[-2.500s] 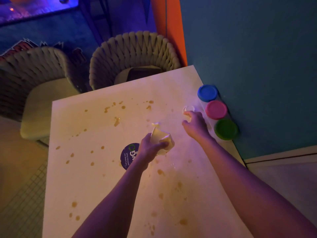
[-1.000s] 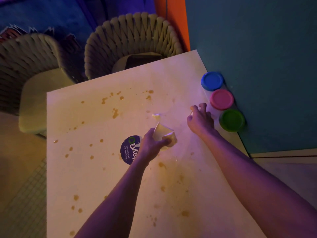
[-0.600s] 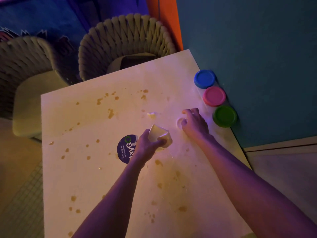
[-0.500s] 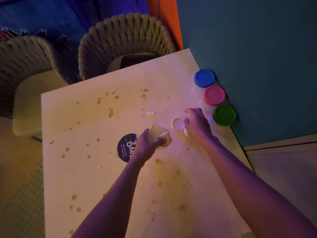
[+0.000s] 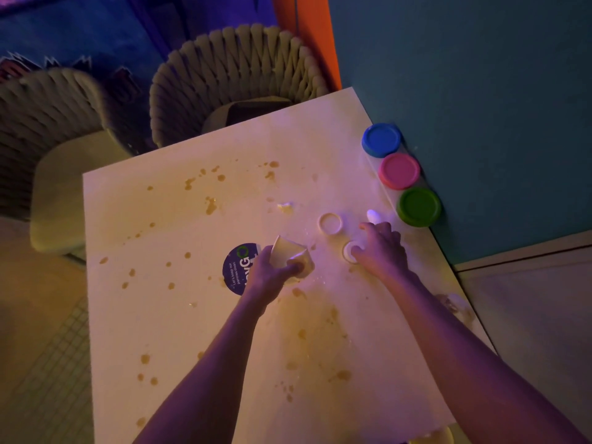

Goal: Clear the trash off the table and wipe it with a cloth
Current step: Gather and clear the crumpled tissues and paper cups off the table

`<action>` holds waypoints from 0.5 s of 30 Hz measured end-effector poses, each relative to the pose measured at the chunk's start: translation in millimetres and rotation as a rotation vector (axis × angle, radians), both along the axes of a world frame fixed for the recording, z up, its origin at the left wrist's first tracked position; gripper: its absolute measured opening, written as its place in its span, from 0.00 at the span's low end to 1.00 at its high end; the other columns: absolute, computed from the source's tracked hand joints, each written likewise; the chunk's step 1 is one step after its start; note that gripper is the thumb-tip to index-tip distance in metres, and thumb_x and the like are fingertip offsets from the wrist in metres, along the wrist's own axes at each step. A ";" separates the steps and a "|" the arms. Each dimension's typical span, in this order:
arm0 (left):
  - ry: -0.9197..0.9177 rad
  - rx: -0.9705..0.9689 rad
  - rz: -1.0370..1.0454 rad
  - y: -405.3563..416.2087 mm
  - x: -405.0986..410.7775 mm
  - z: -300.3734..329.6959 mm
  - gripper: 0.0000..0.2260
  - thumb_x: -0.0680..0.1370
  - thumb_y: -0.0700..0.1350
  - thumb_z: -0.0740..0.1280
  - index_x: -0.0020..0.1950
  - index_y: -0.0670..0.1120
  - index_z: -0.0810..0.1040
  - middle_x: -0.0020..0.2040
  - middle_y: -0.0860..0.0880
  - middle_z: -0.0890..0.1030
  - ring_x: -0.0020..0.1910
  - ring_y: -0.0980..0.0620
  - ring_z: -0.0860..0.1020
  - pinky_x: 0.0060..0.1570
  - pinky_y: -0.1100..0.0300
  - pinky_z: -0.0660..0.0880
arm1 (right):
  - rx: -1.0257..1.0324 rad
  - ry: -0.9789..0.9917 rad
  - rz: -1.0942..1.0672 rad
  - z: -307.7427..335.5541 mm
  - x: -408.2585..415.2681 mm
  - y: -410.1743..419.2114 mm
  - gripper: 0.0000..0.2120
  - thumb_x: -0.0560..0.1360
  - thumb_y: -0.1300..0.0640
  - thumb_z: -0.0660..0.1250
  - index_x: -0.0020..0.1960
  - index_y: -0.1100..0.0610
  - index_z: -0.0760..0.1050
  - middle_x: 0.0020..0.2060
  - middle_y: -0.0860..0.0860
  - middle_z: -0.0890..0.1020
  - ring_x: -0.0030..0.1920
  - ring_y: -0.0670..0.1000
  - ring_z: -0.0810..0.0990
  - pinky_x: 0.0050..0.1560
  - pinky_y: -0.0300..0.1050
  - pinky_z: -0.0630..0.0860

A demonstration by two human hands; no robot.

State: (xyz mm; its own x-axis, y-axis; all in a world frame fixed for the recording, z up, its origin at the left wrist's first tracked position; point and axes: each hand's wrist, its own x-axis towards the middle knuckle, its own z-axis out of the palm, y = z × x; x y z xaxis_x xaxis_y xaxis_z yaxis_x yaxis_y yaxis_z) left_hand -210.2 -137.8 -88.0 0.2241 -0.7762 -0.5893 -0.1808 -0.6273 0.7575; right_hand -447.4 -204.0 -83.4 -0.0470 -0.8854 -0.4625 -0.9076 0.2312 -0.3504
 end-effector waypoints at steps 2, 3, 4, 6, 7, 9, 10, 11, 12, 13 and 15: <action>-0.006 0.002 -0.007 2.5 1.2 -1.1 0.26 0.64 0.49 0.80 0.60 0.46 0.78 0.50 0.45 0.85 0.47 0.46 0.84 0.46 0.48 0.82 | -0.033 -0.013 0.004 -1.4 0.4 4.4 0.26 0.75 0.52 0.64 0.72 0.50 0.67 0.69 0.55 0.67 0.65 0.61 0.68 0.60 0.53 0.71; -0.011 0.004 -0.012 4.5 1.4 -1.5 0.28 0.62 0.51 0.80 0.59 0.47 0.78 0.49 0.45 0.85 0.47 0.45 0.84 0.47 0.46 0.83 | -0.075 -0.015 -0.017 -1.7 0.3 6.4 0.25 0.75 0.53 0.64 0.71 0.50 0.68 0.68 0.55 0.68 0.64 0.60 0.69 0.59 0.53 0.72; -0.012 0.008 -0.014 6.6 1.1 -2.0 0.29 0.61 0.52 0.79 0.59 0.47 0.78 0.49 0.46 0.85 0.47 0.45 0.84 0.47 0.44 0.83 | -0.125 -0.016 -0.058 -1.8 -0.4 8.0 0.23 0.75 0.54 0.64 0.71 0.51 0.69 0.68 0.55 0.69 0.64 0.60 0.69 0.58 0.53 0.72; -0.012 0.013 -0.020 10.3 -0.2 -3.6 0.30 0.59 0.54 0.79 0.59 0.47 0.78 0.49 0.46 0.85 0.47 0.44 0.85 0.48 0.41 0.83 | -0.203 -0.013 -0.151 -1.6 -4.0 8.9 0.22 0.76 0.56 0.63 0.69 0.52 0.70 0.66 0.56 0.69 0.63 0.61 0.71 0.55 0.53 0.73; -0.012 0.011 -0.025 11.5 -0.9 -4.3 0.30 0.59 0.54 0.79 0.59 0.48 0.78 0.49 0.46 0.85 0.47 0.43 0.85 0.48 0.40 0.82 | -0.217 -0.009 -0.185 -1.8 -5.8 7.8 0.21 0.76 0.57 0.63 0.69 0.53 0.71 0.66 0.56 0.69 0.62 0.62 0.72 0.54 0.53 0.72; -0.012 0.008 -0.033 13.2 -2.2 -5.2 0.30 0.59 0.53 0.80 0.58 0.48 0.79 0.48 0.46 0.85 0.47 0.43 0.85 0.48 0.38 0.82 | -0.213 0.017 -0.205 -5.6 -9.6 5.8 0.19 0.76 0.58 0.62 0.67 0.56 0.71 0.65 0.58 0.69 0.61 0.63 0.73 0.53 0.54 0.72; -0.013 0.008 -0.037 14.0 -3.2 -4.6 0.29 0.59 0.52 0.80 0.58 0.48 0.79 0.48 0.46 0.85 0.47 0.44 0.85 0.49 0.38 0.82 | -0.202 0.034 -0.197 -8.7 -11.2 5.5 0.18 0.76 0.58 0.62 0.66 0.57 0.71 0.65 0.58 0.69 0.60 0.63 0.73 0.52 0.54 0.72; -0.014 0.006 -0.045 14.7 -4.6 -3.9 0.29 0.60 0.52 0.80 0.58 0.48 0.79 0.49 0.47 0.85 0.48 0.44 0.85 0.49 0.39 0.82 | -0.183 0.048 -0.192 -11.3 -12.5 5.2 0.18 0.77 0.59 0.62 0.66 0.57 0.71 0.64 0.58 0.69 0.60 0.63 0.74 0.53 0.54 0.72; -0.017 0.004 -0.054 16.2 -6.3 -3.5 0.28 0.61 0.51 0.80 0.59 0.48 0.79 0.49 0.47 0.85 0.48 0.44 0.85 0.49 0.41 0.82 | -0.166 0.055 -0.193 -13.8 -13.7 6.1 0.17 0.77 0.59 0.62 0.65 0.57 0.71 0.64 0.58 0.70 0.59 0.63 0.74 0.53 0.54 0.72; -0.019 -0.001 -0.060 17.0 -7.3 -2.5 0.27 0.61 0.50 0.79 0.59 0.48 0.78 0.49 0.47 0.85 0.48 0.45 0.84 0.49 0.43 0.83 | -0.158 0.060 -0.189 -15.5 -13.9 6.4 0.16 0.77 0.59 0.62 0.65 0.57 0.71 0.63 0.58 0.70 0.59 0.63 0.74 0.53 0.54 0.72; -0.018 -0.007 -0.071 18.6 -8.4 -2.2 0.27 0.62 0.50 0.79 0.60 0.48 0.79 0.49 0.47 0.85 0.48 0.45 0.84 0.48 0.46 0.81 | -0.168 0.077 -0.167 -18.4 -14.4 9.3 0.15 0.77 0.58 0.63 0.63 0.58 0.72 0.62 0.59 0.71 0.59 0.63 0.75 0.52 0.55 0.72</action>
